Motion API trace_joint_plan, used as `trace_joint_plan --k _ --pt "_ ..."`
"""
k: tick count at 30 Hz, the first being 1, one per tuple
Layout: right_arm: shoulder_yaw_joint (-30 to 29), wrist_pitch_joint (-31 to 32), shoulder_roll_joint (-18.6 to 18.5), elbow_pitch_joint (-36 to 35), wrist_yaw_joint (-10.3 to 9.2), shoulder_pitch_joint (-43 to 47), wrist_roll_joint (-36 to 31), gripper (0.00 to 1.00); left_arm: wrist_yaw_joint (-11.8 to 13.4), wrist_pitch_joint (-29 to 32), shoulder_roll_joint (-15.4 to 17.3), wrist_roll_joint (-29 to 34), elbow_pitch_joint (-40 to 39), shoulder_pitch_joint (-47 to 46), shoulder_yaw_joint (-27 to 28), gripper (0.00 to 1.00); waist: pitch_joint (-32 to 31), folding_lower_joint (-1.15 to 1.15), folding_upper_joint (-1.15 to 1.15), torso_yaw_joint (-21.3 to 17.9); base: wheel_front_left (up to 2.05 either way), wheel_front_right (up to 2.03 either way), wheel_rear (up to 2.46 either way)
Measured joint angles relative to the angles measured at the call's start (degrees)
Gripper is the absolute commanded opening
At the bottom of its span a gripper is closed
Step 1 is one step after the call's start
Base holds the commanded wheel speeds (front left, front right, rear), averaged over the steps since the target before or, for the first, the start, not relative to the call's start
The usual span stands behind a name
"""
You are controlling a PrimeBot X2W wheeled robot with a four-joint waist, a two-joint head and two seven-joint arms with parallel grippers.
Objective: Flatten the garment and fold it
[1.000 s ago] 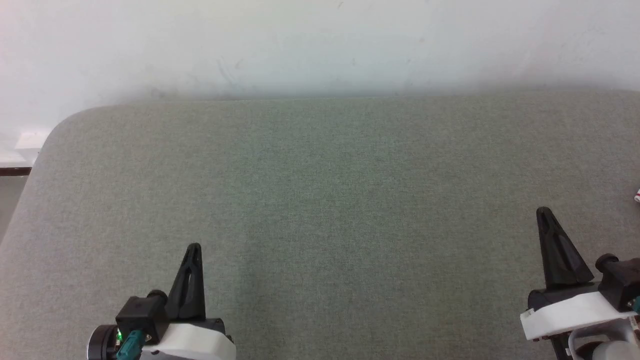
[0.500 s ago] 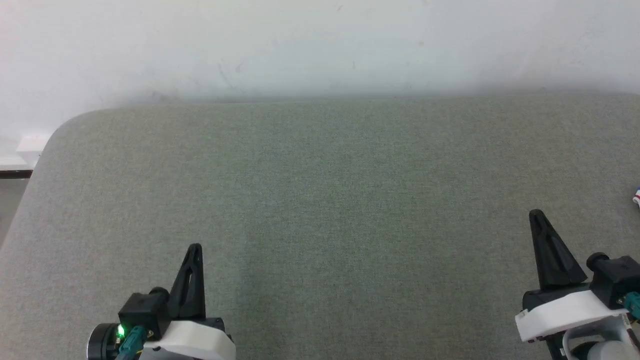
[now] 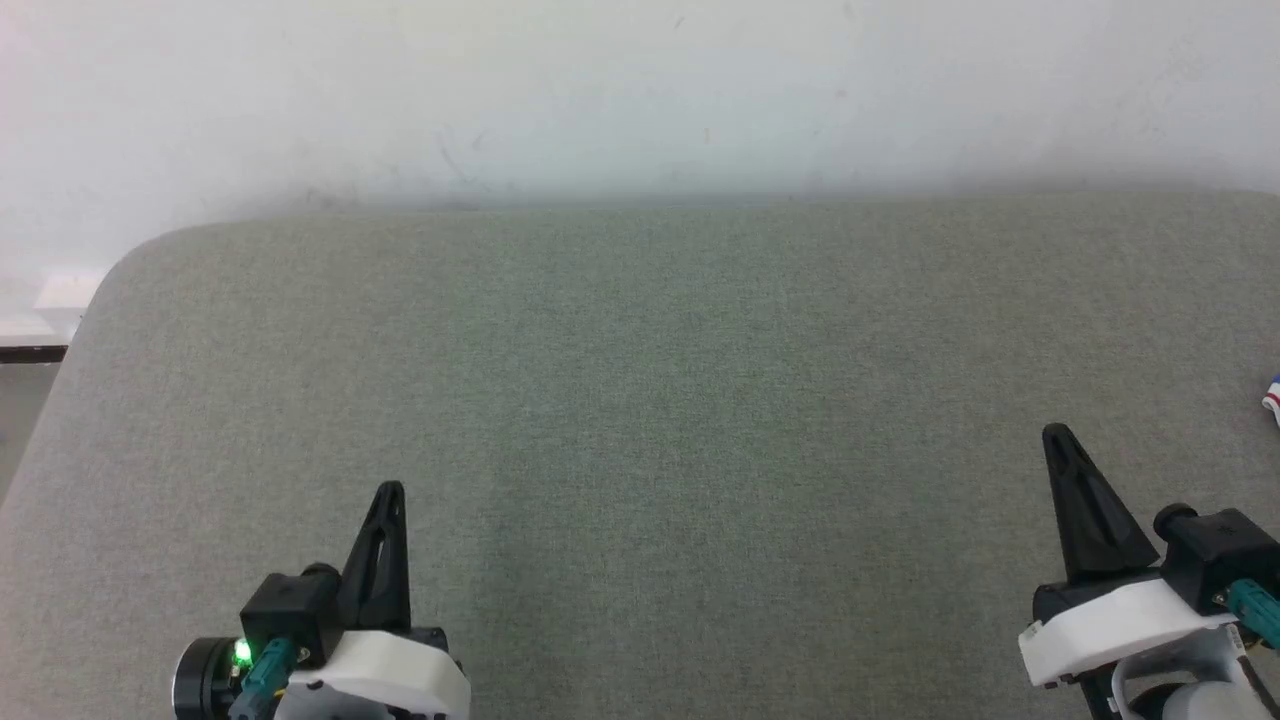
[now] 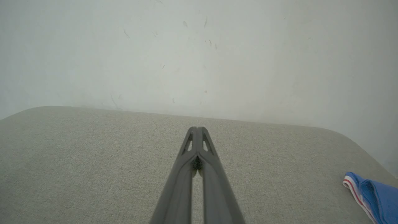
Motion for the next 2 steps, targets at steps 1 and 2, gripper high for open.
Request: trace_joint_plan --k 1,2 --pt "0.0 0.0 0.0 0.0 0.0 0.0 -0.1 0.0 0.0 0.1 0.0 0.0 0.0 -0.1 0.0 0.0 0.0 0.0 0.0 0.0 0.0 0.0 0.0" --pt "0.1 0.1 0.1 0.0 0.0 0.0 -0.3 0.0 0.0 0.1 0.0 0.1 0.0 -0.3 0.0 0.0 -0.1 0.0 0.0 0.0 0.0 0.0 0.0"
